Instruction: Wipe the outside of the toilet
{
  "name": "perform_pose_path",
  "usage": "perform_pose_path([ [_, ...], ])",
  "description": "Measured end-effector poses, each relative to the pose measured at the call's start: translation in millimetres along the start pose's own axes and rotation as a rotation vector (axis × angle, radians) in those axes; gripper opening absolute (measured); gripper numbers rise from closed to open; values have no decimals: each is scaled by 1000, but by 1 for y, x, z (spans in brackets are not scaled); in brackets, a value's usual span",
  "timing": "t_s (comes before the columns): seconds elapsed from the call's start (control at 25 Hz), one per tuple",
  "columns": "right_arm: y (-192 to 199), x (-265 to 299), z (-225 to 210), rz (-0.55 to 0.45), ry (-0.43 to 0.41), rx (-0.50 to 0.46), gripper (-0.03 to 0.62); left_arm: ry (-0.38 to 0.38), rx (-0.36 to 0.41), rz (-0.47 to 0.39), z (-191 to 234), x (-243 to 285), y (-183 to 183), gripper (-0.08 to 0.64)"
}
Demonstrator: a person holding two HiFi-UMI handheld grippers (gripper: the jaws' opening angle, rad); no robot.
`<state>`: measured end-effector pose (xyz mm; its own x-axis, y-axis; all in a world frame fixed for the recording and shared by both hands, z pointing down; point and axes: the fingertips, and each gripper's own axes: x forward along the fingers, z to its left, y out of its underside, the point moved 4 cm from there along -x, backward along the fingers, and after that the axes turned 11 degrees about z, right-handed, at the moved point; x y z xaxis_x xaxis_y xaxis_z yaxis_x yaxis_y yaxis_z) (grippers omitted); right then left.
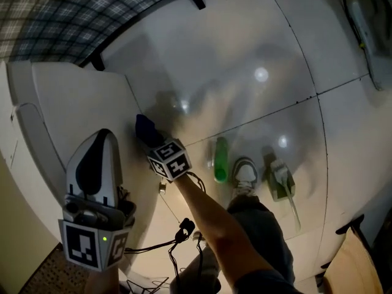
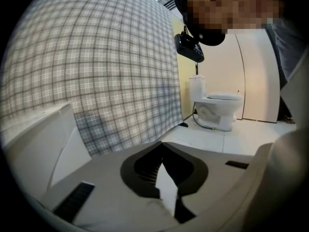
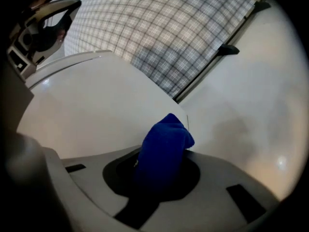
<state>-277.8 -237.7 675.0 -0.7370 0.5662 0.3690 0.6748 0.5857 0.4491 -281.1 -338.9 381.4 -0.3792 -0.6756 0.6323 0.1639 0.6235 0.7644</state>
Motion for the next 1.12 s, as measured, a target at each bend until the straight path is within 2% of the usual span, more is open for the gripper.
perform_pose_path([
  [0.32,137,-63,54,-15,74,73,63,142,97,-43,-81,-70,31,12],
  [0.4,158,-68,67,-18,88,64,63,167,89,-63,-92,-87,38,12],
  [0.48,164,-77,81,-28,109,37,64,182,89,-88,-99,-105,40,12],
  [0.64,150,-110,120,-100,155,-16,64,191,109,-129,-100,-157,33,12],
  [0.88,78,-207,220,-241,215,-81,64,272,59,-127,-110,-229,-16,12],
  [1.0,36,-245,257,-346,218,-108,64,282,110,-136,-106,-234,-34,12],
  [1.12,16,-267,285,-384,224,-164,64,261,157,-140,-93,-236,-36,12],
])
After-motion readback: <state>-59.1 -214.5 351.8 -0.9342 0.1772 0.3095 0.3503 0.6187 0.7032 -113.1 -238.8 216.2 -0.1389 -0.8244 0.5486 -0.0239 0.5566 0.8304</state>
